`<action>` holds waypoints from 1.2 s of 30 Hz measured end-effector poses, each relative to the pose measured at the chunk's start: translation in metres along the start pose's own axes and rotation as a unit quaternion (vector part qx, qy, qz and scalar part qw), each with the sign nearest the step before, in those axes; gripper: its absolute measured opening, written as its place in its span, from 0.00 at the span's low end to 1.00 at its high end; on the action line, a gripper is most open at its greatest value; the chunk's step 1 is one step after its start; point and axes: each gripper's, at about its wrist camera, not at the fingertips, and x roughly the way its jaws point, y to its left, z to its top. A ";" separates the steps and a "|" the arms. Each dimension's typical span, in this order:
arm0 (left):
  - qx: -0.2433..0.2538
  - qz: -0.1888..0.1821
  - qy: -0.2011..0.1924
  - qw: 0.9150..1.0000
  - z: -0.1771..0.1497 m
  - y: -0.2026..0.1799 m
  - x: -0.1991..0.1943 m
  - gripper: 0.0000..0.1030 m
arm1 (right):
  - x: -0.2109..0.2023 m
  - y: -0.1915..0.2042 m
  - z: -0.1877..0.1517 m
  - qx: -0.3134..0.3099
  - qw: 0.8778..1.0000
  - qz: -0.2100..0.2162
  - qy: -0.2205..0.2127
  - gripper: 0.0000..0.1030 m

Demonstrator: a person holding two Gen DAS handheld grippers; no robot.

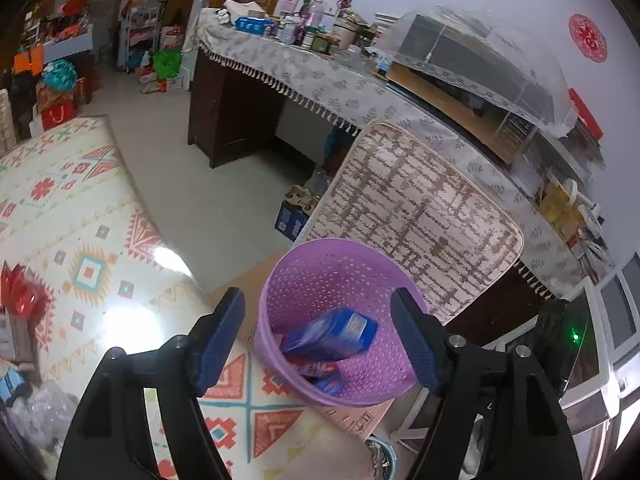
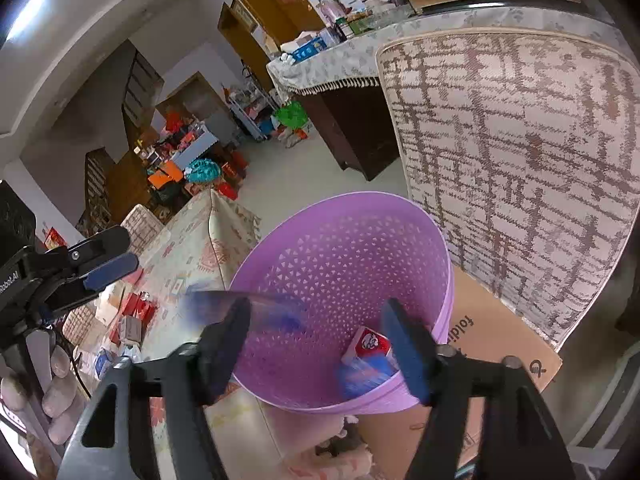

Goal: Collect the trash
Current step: 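Drop the blue carton and toothpaste box into the purple wastebasket with both tools, then grasp the blue Vinda tissue pack with the left tool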

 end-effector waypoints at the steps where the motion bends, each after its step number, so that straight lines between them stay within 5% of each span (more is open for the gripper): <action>1: -0.003 0.001 0.002 1.000 -0.001 0.003 -0.002 0.72 | 0.000 0.000 -0.001 0.000 1.000 0.000 0.000 0.74; 7: -0.025 0.013 0.001 1.000 -0.025 0.029 -0.034 0.73 | 0.002 0.008 -0.015 -0.006 1.000 0.006 0.014 0.77; 10: -0.034 0.024 0.003 0.999 -0.041 0.048 -0.050 0.73 | 0.001 0.020 -0.025 -0.009 1.000 0.017 0.002 0.87; 17: -0.074 0.098 -0.027 0.992 -0.075 0.120 -0.120 0.73 | 0.015 0.087 -0.053 -0.050 0.991 0.110 0.047 0.92; 20: -0.109 0.148 -0.051 0.982 -0.087 0.163 -0.156 0.77 | 0.033 0.122 -0.068 -0.067 0.985 0.136 0.079 0.92; 24: -0.192 0.227 -0.076 0.952 -0.105 0.229 -0.195 0.78 | 0.064 0.161 -0.086 -0.071 0.977 0.170 0.111 0.92; 27: -0.246 0.246 -0.070 0.935 -0.117 0.273 -0.206 0.78 | 0.086 0.181 -0.098 -0.075 0.973 0.179 0.120 0.92; 36: -0.289 0.243 -0.020 0.926 -0.117 0.321 -0.170 0.78 | 0.101 0.197 -0.108 -0.084 0.974 0.172 0.120 0.92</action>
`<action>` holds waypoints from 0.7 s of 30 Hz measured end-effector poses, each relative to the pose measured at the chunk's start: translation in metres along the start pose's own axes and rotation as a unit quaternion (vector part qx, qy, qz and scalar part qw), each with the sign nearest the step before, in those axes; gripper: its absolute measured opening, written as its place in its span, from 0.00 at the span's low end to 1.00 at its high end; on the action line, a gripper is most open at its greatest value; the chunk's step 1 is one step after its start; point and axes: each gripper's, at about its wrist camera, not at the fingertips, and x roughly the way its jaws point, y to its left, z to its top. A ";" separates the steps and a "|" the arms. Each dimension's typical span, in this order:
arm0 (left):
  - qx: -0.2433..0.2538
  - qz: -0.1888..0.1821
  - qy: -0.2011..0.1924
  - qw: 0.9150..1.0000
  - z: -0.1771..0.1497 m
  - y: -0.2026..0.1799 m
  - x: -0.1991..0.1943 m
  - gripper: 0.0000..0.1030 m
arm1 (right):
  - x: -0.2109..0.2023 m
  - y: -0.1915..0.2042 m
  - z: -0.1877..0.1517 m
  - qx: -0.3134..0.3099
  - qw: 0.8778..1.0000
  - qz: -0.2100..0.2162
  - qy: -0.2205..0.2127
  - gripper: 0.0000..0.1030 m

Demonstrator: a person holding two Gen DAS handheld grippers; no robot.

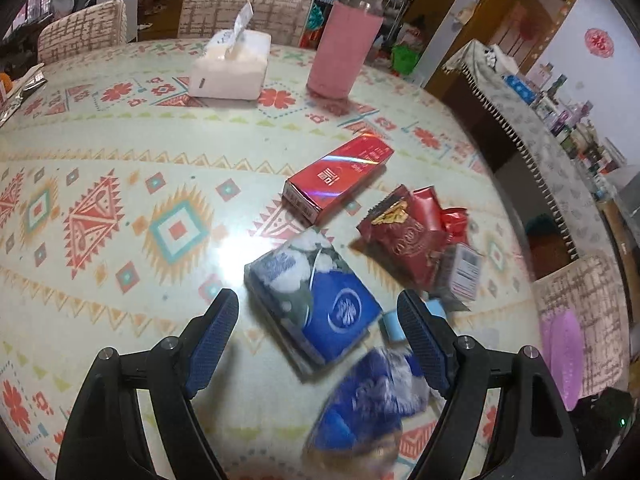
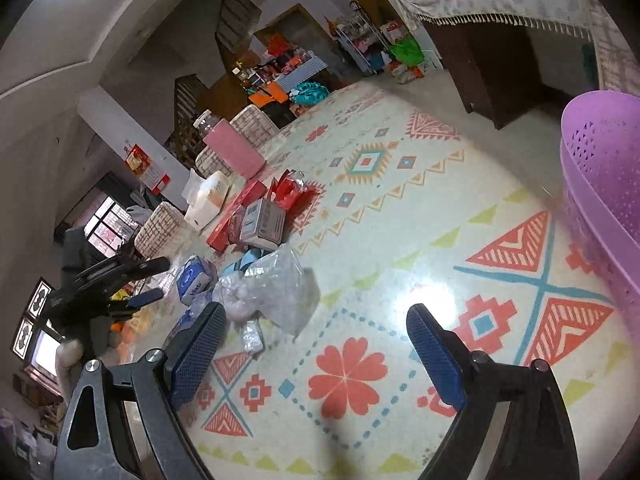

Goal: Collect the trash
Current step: 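Grasp the blue Vinda tissue pack with the left tool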

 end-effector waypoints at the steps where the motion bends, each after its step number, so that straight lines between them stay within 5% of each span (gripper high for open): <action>1: 0.001 0.001 0.003 1.000 0.002 0.000 0.004 0.78 | -0.001 0.000 0.000 0.000 1.000 0.000 0.000 0.92; 8: 0.046 0.051 0.013 0.998 0.009 -0.023 0.027 0.75 | 0.003 -0.001 0.001 0.002 1.000 -0.004 0.002 0.92; 10: 0.058 0.051 0.027 0.997 0.005 -0.024 0.033 0.50 | 0.004 -0.001 0.001 0.002 1.000 -0.005 0.003 0.92; 13: 0.060 0.045 0.016 0.997 -0.001 -0.022 0.024 0.44 | 0.004 -0.001 0.001 0.002 1.000 -0.005 0.001 0.92; 16: 0.057 0.030 0.002 0.998 -0.006 -0.014 0.006 0.27 | 0.004 -0.002 0.001 0.002 1.000 -0.006 0.003 0.92; 18: 0.052 0.010 -0.006 0.999 -0.009 -0.006 -0.008 0.05 | 0.005 -0.003 0.001 0.002 1.000 -0.006 0.004 0.92; 21: 0.052 -0.005 -0.022 0.998 -0.013 0.007 -0.026 0.05 | 0.005 -0.003 0.001 -0.001 1.000 -0.008 0.007 0.92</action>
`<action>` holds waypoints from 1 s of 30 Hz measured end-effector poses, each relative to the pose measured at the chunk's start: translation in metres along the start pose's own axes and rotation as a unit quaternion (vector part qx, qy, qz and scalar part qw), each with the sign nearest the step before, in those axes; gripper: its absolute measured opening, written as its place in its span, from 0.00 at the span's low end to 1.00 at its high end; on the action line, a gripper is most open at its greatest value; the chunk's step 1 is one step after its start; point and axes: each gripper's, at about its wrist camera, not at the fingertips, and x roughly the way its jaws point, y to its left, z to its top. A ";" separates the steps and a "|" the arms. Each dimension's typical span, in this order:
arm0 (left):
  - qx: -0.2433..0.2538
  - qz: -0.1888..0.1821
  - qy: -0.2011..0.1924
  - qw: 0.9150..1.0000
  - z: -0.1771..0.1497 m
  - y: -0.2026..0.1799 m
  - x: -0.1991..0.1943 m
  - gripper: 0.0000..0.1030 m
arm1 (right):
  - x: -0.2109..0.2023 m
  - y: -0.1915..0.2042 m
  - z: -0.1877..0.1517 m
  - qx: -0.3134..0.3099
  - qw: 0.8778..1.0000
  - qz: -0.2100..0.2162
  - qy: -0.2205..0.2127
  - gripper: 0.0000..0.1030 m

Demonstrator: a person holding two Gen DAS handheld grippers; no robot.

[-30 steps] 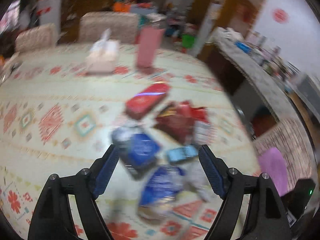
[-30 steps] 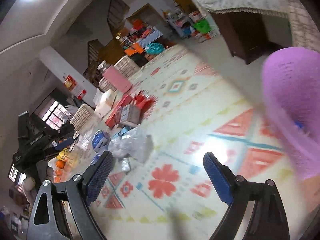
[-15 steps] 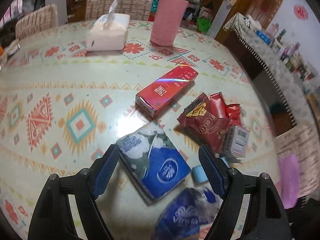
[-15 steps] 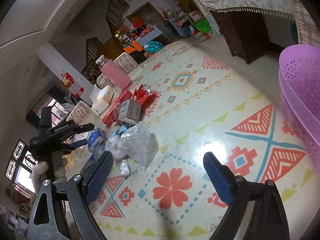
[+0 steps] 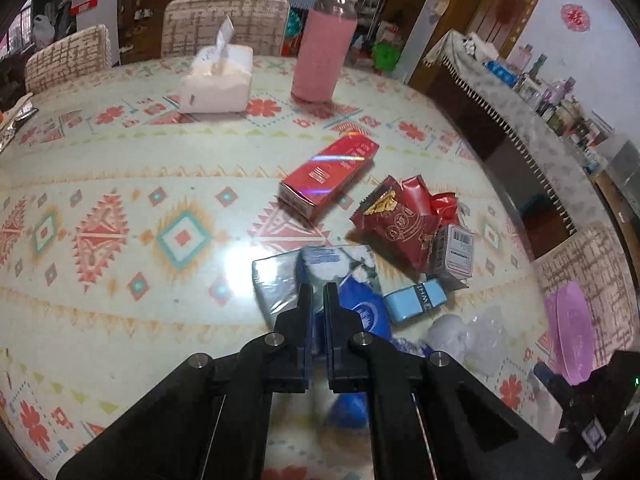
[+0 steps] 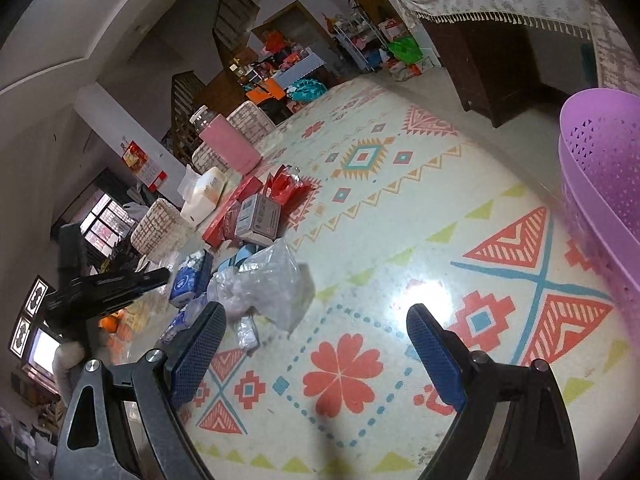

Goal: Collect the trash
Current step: 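Grasp the blue Vinda tissue pack with the left tool, then grasp the small white barcode box with the right tool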

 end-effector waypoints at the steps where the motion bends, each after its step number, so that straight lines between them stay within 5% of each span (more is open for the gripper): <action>1: 0.001 0.001 -0.002 1.000 -0.001 0.002 -0.002 0.05 | 0.000 0.001 0.000 -0.001 1.000 -0.001 0.000 0.92; 4: -0.002 -0.011 0.005 1.000 -0.004 0.007 0.001 0.08 | 0.002 0.001 0.000 -0.003 1.000 -0.008 0.003 0.92; 6: -0.009 -0.010 0.009 1.000 -0.003 0.007 0.007 0.39 | 0.005 0.002 0.000 -0.004 1.000 -0.014 0.004 0.92; 8: -0.007 -0.012 0.004 1.000 0.001 0.002 0.013 0.58 | 0.005 0.003 0.000 -0.005 1.000 -0.021 0.003 0.92; 9: -0.004 -0.008 0.005 1.000 0.003 -0.003 0.017 0.60 | 0.005 0.003 0.000 -0.005 1.000 -0.024 0.002 0.92; 17: 0.056 0.053 0.044 0.996 0.003 -0.042 0.062 0.61 | 0.007 0.004 -0.001 -0.009 0.999 -0.043 0.005 0.92; 18: 0.069 0.063 0.038 0.995 -0.001 -0.047 0.061 0.52 | 0.007 0.004 -0.001 -0.009 0.999 -0.044 0.005 0.92; 30: 0.013 -0.016 -0.022 1.000 -0.014 0.005 -0.016 0.48 | 0.015 0.010 0.000 -0.025 0.997 -0.067 0.014 0.92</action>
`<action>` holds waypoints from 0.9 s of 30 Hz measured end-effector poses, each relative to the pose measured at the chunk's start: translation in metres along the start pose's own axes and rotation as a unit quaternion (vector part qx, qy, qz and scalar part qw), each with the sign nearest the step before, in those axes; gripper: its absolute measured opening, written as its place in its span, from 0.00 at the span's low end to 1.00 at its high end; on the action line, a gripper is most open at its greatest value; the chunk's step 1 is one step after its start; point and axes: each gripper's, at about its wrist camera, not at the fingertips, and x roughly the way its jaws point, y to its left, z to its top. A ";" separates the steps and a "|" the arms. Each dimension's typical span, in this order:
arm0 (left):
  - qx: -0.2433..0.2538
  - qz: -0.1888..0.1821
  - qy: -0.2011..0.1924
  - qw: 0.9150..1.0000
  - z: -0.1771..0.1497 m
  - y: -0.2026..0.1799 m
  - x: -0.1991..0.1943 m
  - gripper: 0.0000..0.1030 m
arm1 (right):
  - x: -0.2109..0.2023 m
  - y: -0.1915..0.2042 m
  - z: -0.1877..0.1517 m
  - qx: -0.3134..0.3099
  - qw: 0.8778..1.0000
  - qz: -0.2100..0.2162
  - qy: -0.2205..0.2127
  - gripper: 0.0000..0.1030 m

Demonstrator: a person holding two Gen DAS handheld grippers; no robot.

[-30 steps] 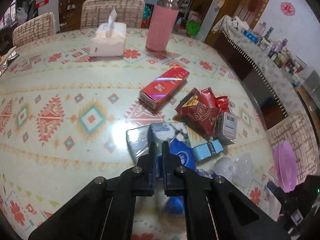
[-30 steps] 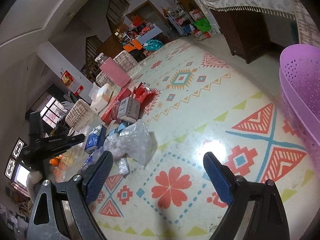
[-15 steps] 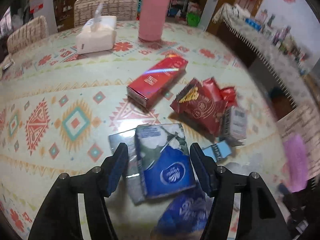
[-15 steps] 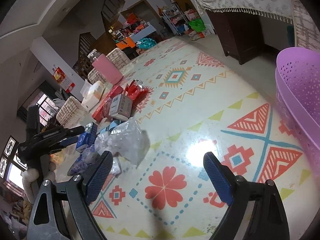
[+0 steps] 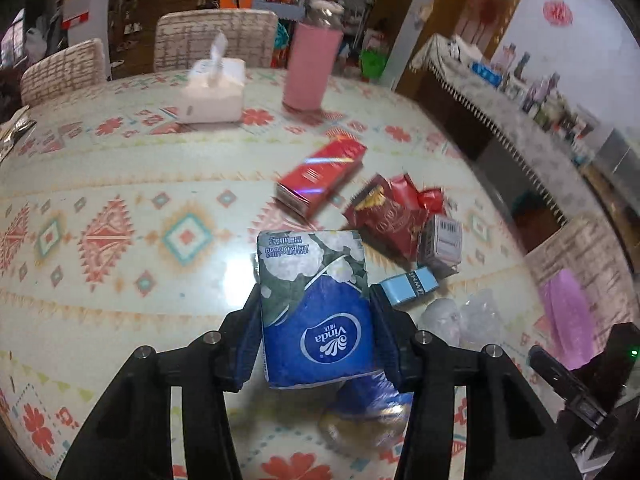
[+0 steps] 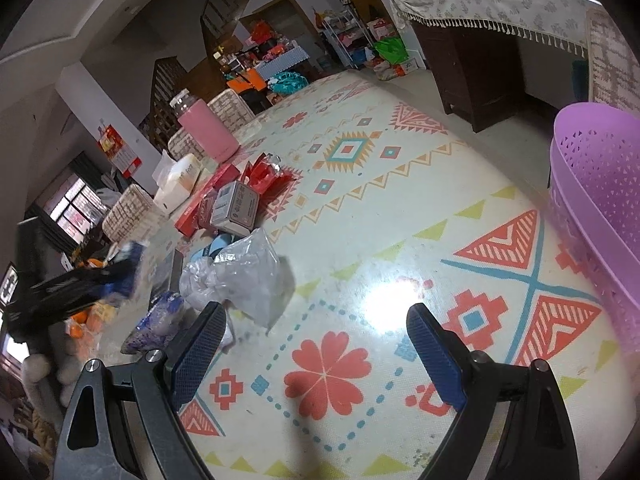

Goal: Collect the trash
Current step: 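Grasp the small white barcode box with the right tool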

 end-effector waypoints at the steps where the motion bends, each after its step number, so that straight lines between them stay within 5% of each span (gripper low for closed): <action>1: -0.004 -0.001 -0.003 1.000 -0.001 0.004 -0.002 0.48 | 0.001 0.002 0.001 -0.003 1.000 -0.007 0.001 0.92; 10: -0.056 -0.027 -0.007 0.998 -0.002 0.044 -0.004 0.48 | 0.026 0.059 0.038 -0.050 0.999 -0.006 0.016 0.92; 20: -0.062 -0.030 0.005 0.998 -0.009 0.051 0.009 0.48 | 0.108 0.129 0.082 -0.123 0.989 -0.077 0.039 0.89; 25: -0.055 -0.034 0.010 0.998 -0.012 0.046 0.011 0.48 | 0.141 0.138 0.082 -0.150 0.978 -0.129 0.060 0.72; 27: -0.053 -0.034 0.010 0.998 -0.013 0.045 0.011 0.48 | 0.146 0.135 0.082 -0.147 0.978 -0.135 0.066 0.47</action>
